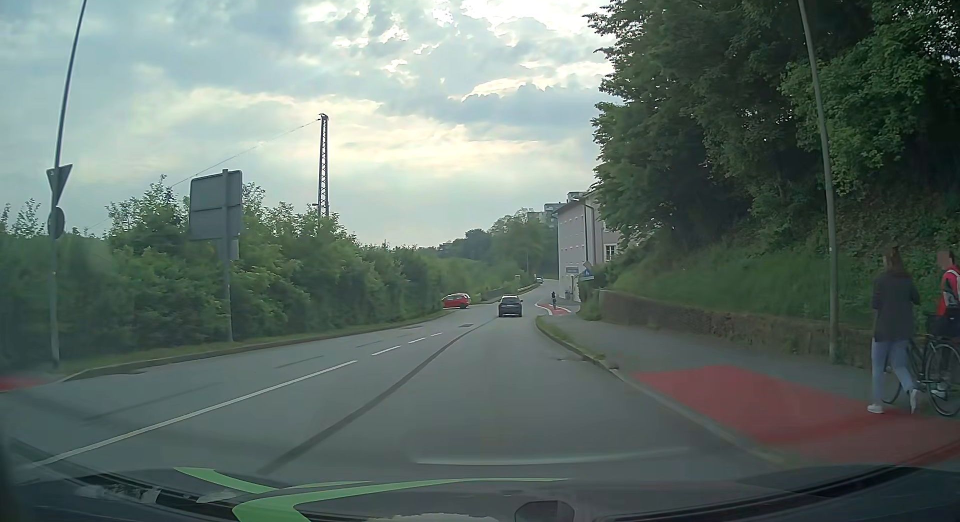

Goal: Follow the waypoints while adhering to traffic rules and regulations

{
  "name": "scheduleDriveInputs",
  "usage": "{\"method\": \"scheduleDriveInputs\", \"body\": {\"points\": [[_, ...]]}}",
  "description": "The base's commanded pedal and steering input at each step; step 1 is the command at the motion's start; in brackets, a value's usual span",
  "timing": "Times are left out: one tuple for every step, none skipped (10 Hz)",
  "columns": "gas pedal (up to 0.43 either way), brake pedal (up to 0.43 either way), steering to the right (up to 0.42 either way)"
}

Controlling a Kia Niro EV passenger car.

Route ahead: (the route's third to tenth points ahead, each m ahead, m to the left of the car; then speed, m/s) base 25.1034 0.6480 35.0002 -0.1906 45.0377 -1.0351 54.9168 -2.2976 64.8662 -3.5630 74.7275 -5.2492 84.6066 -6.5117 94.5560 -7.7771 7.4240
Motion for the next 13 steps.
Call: {"method": "scheduleDriveInputs", "body": {"points": [[0.331,0.000,-0.021],[0.331,0.000,-0.019],[0.331,0.000,-0.016],[0.319,0.000,-0.012],[0.299,0.000,-0.008],[0.299,0.000,-0.004],[0.287,0.000,-0.002],[0.240,0.000,-0.002],[0.228,0.000,-0.002],[0.209,0.000,-0.002],[0.157,0.000,-0.002],[0.138,0.000,-0.002],[0.138,0.000,-0.003]]}}
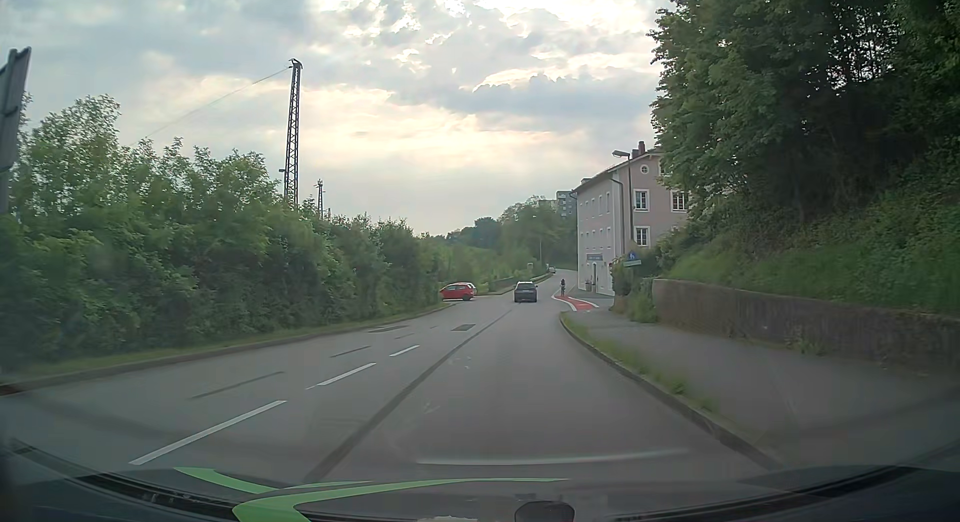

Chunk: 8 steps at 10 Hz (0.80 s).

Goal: Follow the waypoints while adhering to traffic rules and regulations

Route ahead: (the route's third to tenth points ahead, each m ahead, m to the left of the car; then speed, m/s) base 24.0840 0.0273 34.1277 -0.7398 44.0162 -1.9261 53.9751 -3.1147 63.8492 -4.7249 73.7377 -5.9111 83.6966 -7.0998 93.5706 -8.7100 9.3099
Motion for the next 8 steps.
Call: {"method": "scheduleDriveInputs", "body": {"points": [[0.138,0.000,-0.002],[0.130,0.000,0.000],[0.098,0.000,0.006],[0.098,0.000,0.006],[0.087,0.000,0.006],[0.087,0.000,0.007],[0.039,0.000,0.008],[0.039,0.000,0.010]]}}
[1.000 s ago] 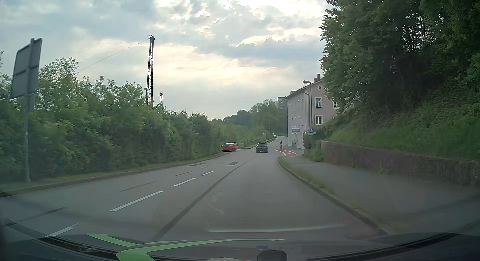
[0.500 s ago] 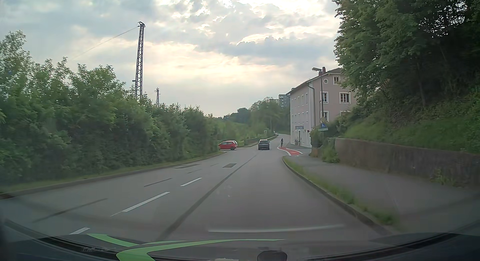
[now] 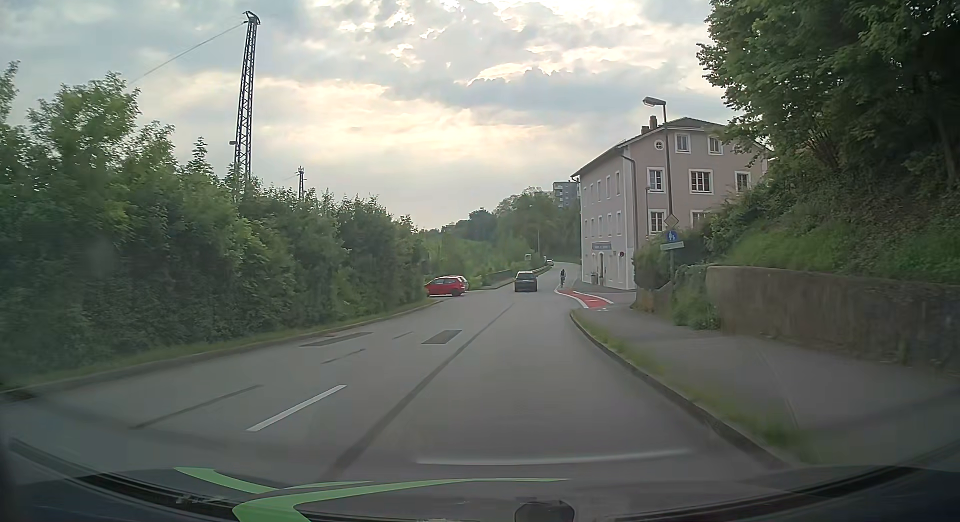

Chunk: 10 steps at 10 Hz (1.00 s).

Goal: Follow the waypoints while adhering to traffic rules and regulations

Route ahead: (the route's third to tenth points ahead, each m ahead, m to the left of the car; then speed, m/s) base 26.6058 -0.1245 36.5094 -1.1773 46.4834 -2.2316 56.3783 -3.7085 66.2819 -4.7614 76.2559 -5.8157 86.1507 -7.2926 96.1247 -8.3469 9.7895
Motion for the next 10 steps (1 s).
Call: {"method": "scheduleDriveInputs", "body": {"points": [[0.039,0.000,0.011],[0.039,0.000,0.011],[0.039,0.000,0.011],[0.039,0.000,0.011],[0.039,0.000,0.011],[0.039,0.000,0.012],[0.039,0.000,0.013],[0.039,0.000,0.014],[0.020,0.000,0.014],[0.020,0.000,0.014]]}}
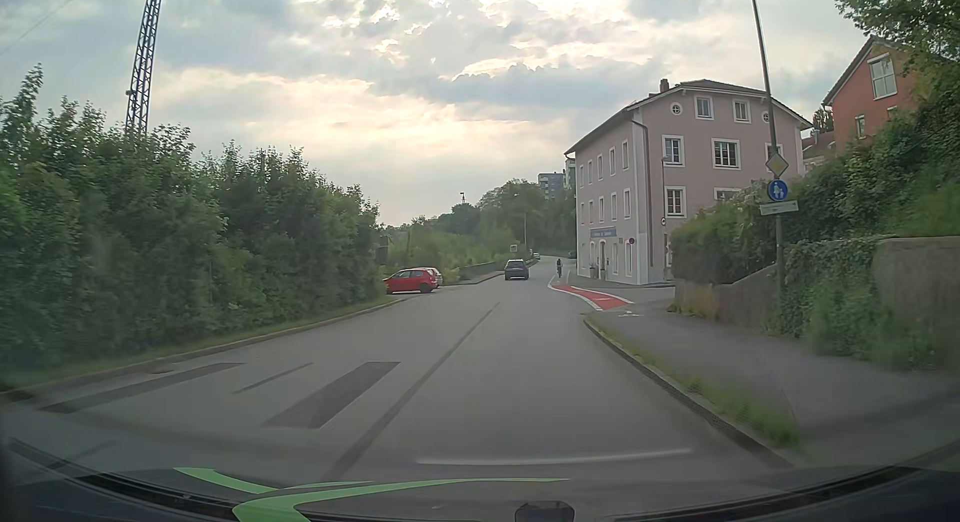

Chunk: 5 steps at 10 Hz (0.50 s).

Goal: Follow the waypoints while adhering to traffic rules and regulations

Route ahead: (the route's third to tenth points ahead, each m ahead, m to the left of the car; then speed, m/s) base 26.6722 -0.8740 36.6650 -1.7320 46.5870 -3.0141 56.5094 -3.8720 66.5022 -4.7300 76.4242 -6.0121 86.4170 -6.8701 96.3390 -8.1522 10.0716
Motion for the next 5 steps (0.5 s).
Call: {"method": "scheduleDriveInputs", "body": {"points": [[0.020,0.000,0.014],[0.020,0.000,0.013],[0.020,0.000,0.013],[0.020,0.000,0.014],[0.020,0.000,0.013]]}}
